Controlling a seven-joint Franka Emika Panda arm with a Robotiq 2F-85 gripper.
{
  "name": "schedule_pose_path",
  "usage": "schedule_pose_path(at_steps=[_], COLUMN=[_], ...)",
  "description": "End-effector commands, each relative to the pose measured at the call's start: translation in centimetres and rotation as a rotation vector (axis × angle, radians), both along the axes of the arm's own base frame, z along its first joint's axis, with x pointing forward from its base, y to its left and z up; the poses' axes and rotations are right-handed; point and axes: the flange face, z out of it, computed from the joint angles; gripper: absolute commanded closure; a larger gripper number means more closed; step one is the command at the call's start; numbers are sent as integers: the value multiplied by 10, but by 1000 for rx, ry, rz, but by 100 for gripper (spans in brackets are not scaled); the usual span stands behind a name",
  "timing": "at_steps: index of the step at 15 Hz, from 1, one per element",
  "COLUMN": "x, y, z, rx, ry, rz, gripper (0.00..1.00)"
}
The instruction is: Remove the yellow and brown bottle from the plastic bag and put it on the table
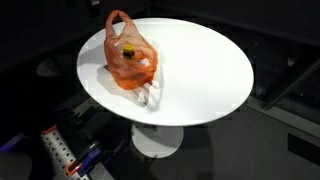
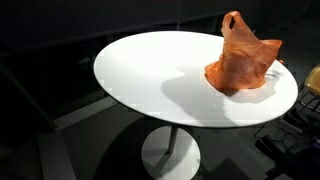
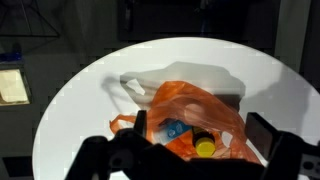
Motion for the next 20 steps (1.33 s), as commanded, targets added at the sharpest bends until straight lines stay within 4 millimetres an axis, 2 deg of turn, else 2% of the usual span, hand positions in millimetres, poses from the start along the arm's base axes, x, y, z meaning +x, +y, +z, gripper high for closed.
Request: schedule_pose_path(at_steps=[1,15,20], x=[0,0,27], y=[0,0,0], z=[1,1,14], rx=[0,0,5], ry=[1,1,-10], rz=[0,0,-4], gripper=[0,0,0])
